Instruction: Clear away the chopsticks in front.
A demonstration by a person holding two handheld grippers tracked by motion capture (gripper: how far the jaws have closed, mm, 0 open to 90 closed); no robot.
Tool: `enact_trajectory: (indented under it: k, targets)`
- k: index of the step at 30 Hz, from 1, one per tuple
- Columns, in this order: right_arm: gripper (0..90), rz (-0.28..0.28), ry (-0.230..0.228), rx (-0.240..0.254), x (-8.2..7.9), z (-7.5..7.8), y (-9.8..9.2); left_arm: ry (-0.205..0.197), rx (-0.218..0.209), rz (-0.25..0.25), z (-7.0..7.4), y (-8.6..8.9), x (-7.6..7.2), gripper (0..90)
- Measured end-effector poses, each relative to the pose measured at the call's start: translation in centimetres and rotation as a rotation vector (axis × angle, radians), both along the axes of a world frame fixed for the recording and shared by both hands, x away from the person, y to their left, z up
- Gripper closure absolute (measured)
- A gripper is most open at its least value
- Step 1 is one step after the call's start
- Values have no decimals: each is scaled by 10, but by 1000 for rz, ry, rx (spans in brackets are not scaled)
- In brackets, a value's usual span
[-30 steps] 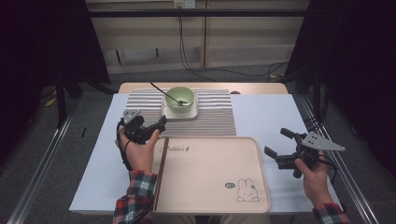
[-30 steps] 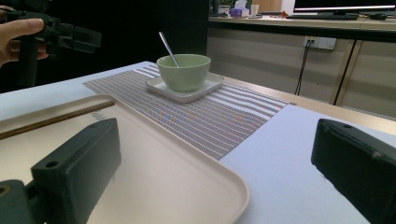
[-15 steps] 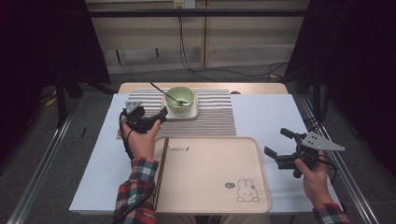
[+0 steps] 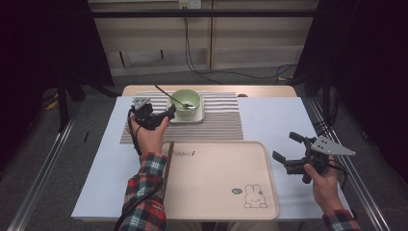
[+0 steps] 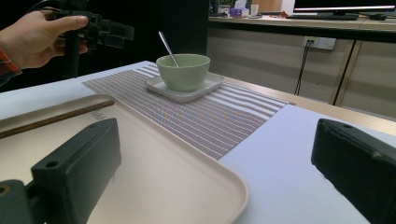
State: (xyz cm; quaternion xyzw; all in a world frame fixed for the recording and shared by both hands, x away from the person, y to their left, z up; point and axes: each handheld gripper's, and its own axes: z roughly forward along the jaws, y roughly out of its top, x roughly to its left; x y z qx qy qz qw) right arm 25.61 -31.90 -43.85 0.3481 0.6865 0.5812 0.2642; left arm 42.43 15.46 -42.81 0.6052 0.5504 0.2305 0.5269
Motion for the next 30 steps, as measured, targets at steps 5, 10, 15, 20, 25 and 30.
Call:
enact_trajectory:
  k: [5, 10, 15, 20, 25, 30]
  targets:
    - [10, -1, 0, 0, 0, 0, 0, 7, -19, 19, -4, 1, 9, 57]
    - [10, 2, -3, -6, 0, 0, -1, 9, -51, 42, -8, 4, 17, 71]
    - [10, -2, 0, -2, 0, 0, -1, 16, -67, 57, -12, 7, 25, 88]
    - [10, -1, 2, -3, 0, 0, -1, 22, -73, 60, -13, 10, 30, 115]
    - [10, 3, 2, -8, 0, -1, -1, 15, -104, 57, -16, 10, 37, 188]
    - [10, 0, -1, -12, 0, -1, -2, 18, -125, 51, -19, 8, 44, 250]
